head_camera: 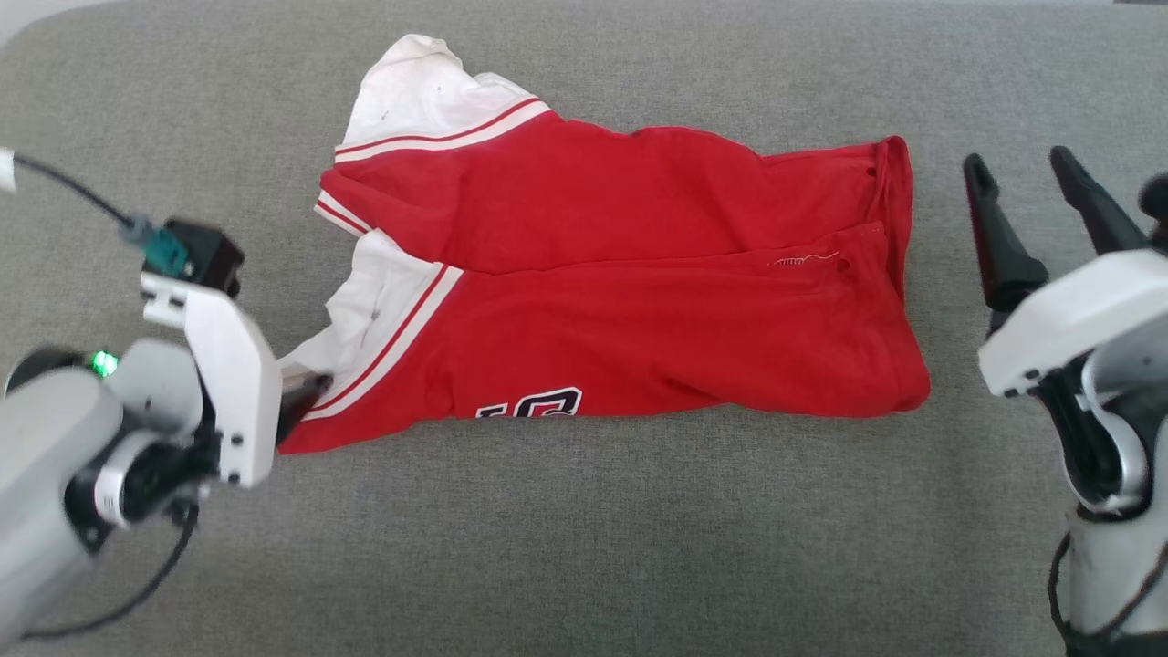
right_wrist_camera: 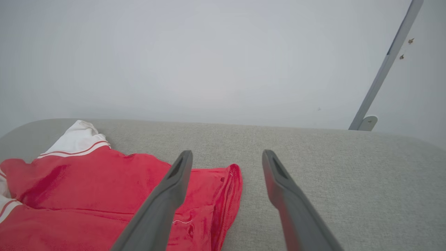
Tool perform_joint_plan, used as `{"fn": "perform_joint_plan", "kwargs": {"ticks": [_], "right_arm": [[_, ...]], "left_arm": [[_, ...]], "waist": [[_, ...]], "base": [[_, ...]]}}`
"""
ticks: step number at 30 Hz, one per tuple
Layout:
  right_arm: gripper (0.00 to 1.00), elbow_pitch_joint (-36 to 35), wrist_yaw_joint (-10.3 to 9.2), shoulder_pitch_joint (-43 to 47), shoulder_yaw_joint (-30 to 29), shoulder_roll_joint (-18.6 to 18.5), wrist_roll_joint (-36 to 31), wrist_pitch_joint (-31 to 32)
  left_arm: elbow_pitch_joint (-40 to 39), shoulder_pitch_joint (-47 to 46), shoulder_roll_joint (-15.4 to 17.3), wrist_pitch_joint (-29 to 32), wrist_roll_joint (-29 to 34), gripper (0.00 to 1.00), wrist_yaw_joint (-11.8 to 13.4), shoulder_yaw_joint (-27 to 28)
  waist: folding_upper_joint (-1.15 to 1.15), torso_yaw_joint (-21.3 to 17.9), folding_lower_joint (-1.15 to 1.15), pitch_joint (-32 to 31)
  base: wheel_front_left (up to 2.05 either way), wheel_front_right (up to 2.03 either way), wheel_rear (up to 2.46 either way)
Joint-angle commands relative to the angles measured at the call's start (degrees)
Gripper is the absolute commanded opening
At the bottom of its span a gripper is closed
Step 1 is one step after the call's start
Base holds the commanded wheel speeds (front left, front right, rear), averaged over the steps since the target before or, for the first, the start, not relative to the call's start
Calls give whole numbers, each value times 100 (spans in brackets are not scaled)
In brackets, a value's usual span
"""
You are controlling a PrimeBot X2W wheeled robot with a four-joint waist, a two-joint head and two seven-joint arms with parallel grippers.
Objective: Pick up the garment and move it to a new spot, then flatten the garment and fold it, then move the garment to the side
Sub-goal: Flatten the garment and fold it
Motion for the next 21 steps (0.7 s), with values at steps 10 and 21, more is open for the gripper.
{"fn": "perform_joint_plan", "kwargs": {"ticks": [10, 21], "right_arm": [[100, -687, -2, 627, -349, 259, 57, 10], [100, -522, -2, 1113, -185, 260, 534, 499]], "left_arm": [[-645, 636, 392, -109, -372, 100, 979, 95], [162, 944, 1, -331, -697, 100, 925, 162]], "waist": [[0, -152, 0, 70], [0, -388, 0, 145]], "base": [[0, 0, 0], [0, 0, 0]]}}
